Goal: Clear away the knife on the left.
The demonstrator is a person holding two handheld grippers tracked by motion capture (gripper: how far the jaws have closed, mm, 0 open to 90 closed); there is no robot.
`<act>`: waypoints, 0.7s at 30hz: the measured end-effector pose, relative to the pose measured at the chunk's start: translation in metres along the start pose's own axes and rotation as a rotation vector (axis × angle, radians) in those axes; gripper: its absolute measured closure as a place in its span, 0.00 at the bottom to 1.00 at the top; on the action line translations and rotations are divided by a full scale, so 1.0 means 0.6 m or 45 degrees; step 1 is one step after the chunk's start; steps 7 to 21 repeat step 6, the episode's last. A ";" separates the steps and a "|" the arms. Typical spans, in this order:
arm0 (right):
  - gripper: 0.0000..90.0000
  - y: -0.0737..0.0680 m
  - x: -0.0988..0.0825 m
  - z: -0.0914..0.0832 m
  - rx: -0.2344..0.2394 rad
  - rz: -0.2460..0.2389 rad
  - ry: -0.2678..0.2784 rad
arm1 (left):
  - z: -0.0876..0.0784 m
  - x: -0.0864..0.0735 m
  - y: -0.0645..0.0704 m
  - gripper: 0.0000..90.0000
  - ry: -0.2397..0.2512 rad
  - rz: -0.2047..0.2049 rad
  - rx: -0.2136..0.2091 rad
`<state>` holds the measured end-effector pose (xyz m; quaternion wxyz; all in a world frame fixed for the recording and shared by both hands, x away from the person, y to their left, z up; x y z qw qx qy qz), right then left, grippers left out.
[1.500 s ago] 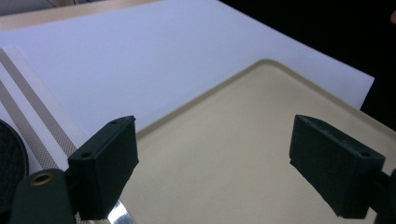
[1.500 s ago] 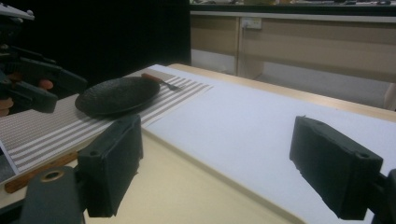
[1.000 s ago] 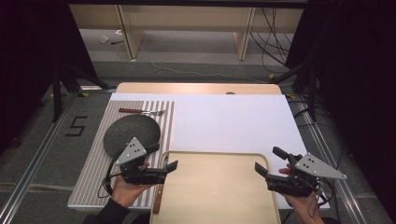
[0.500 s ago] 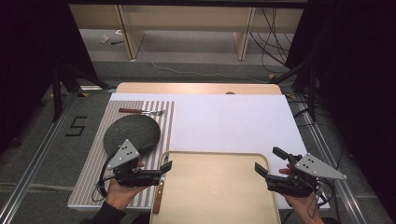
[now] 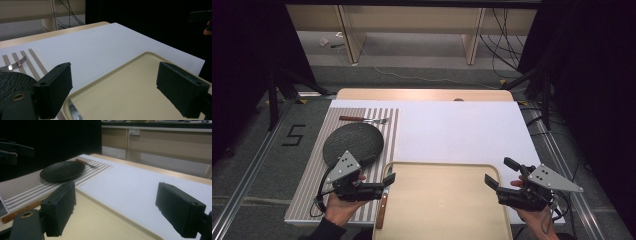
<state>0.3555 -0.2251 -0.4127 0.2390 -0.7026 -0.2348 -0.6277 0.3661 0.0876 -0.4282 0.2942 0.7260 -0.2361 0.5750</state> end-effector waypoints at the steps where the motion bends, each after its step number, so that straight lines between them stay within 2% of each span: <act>1: 0.19 0.000 0.000 0.000 0.000 0.000 0.000 | 0.000 0.000 0.000 0.14 -0.001 -0.001 -0.001; 21: 0.19 0.000 0.000 0.000 0.000 0.000 0.000 | 0.001 -0.001 0.000 0.14 -0.005 0.000 -0.002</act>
Point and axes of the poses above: each handheld gripper's, and its own axes: z roughly forward along the jaws, x roughly out of its top, y roughly to its right, the point moved 10 cm from there along z, roughly forward along the jaws, and after that the axes turned 9 degrees about y, right-handed, at the moved point
